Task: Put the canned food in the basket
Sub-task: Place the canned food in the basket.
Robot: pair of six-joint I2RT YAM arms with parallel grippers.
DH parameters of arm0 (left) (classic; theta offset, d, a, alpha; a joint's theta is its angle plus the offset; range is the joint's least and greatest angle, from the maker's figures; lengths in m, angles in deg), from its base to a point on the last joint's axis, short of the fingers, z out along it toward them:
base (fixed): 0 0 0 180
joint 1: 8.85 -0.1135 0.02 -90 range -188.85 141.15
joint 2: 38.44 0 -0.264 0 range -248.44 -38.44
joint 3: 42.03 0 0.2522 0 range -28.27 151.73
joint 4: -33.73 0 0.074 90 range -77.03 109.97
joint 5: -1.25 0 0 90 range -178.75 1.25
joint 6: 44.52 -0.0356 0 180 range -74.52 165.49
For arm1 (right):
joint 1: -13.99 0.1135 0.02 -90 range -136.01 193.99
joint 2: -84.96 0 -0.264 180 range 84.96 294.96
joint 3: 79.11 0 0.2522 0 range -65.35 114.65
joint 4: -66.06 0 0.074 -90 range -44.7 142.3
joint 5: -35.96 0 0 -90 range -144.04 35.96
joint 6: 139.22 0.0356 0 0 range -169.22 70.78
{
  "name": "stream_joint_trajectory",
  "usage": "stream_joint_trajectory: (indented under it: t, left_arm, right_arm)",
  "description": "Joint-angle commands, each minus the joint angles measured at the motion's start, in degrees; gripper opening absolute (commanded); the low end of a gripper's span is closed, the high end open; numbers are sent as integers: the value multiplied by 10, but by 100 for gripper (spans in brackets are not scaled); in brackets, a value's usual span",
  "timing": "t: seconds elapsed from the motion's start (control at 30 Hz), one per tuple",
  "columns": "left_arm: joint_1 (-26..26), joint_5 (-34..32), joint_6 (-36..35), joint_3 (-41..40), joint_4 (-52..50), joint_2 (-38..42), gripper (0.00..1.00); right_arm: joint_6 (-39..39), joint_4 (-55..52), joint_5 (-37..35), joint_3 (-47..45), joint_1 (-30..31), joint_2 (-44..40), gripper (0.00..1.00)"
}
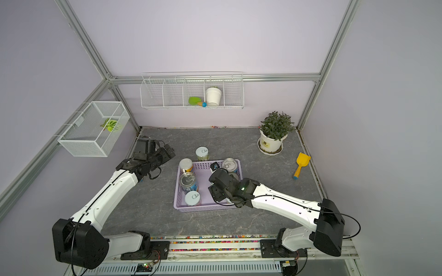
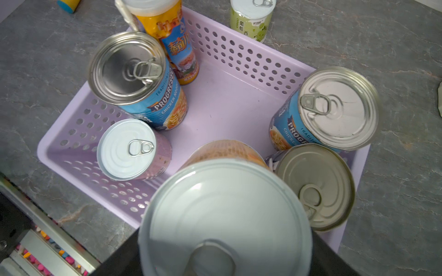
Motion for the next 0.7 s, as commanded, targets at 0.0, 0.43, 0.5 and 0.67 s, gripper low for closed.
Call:
stream_joint_trajectory:
  t: [0.0, 0.43, 0.5, 0.67]
  left_arm:
    - [-3, -4, -10, 16, -11, 9, 100]
    - [-3, -11, -13, 10, -15, 20, 100]
    - [-3, -11, -13, 7, -15, 24, 100]
    - [-2, -16, -16, 2, -12, 31, 100]
  right_arm:
    - [22, 28, -25, -3, 13, 4, 44]
    - [69, 29, -23, -24, 53, 79, 41]
    - [71, 25, -23, -30, 53, 72, 41]
    - [80, 12, -19, -36, 56, 80, 42]
